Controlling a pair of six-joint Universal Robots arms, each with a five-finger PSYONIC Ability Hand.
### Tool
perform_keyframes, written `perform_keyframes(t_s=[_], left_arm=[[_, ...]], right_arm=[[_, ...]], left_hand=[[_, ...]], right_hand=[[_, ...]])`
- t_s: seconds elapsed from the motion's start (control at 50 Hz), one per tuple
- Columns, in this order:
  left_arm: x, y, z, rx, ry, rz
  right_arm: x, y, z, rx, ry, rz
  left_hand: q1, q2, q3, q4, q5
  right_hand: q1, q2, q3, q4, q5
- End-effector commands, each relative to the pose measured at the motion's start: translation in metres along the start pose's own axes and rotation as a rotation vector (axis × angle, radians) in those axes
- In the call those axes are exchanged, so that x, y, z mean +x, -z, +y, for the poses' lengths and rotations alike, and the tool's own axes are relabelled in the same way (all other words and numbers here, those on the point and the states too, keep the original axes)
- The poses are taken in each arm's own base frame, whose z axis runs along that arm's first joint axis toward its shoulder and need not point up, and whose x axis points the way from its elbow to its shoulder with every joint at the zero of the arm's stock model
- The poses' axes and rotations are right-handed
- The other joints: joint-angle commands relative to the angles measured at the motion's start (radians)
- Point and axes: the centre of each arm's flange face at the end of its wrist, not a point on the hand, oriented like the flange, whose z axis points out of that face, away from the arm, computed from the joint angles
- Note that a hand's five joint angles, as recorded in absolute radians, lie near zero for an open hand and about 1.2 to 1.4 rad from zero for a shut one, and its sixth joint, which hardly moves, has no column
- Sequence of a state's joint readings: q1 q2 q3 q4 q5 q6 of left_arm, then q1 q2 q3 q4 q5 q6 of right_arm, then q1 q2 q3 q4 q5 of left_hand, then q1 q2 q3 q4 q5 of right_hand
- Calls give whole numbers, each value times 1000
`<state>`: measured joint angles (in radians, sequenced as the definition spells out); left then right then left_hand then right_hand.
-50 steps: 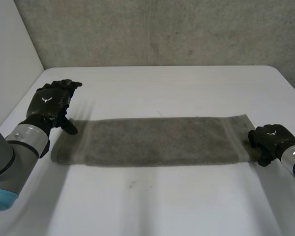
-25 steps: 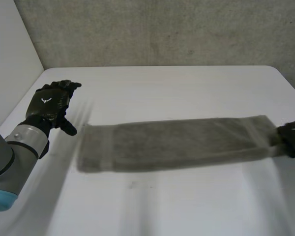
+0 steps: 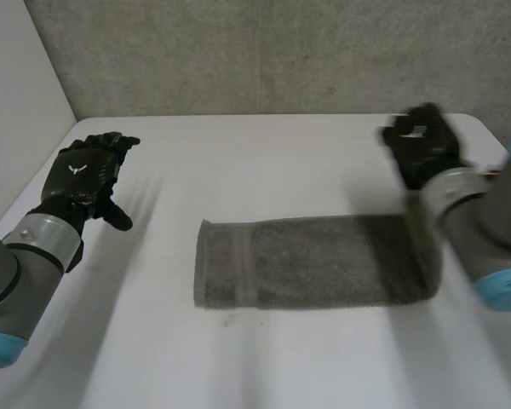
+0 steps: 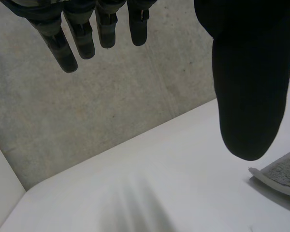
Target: Fold the laundry
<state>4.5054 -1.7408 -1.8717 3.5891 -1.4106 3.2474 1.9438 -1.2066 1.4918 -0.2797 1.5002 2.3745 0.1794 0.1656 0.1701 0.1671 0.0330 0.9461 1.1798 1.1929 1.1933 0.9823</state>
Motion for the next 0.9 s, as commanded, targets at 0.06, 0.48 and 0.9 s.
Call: perform_keyframes(t_s=[0.06, 0.48, 0.9], left_arm=[[0, 2, -5, 16, -3, -1], [4, 5, -2, 5, -2, 11], [58, 26, 5, -18, -8, 179]], right_arm=[[-124, 31, -72, 269, -2, -297], [-191, 78, -81, 278, -26, -513], [-60, 77, 40, -276, -547, -317]], left_hand=[[-5, 9, 4, 7, -33], [-5, 9, 4, 7, -33], [-5, 9, 4, 7, -33]], right_hand=[[450, 216, 203, 203, 239], [-772, -1005, -1018, -1019, -982], [-772, -1005, -1018, -1019, -982]])
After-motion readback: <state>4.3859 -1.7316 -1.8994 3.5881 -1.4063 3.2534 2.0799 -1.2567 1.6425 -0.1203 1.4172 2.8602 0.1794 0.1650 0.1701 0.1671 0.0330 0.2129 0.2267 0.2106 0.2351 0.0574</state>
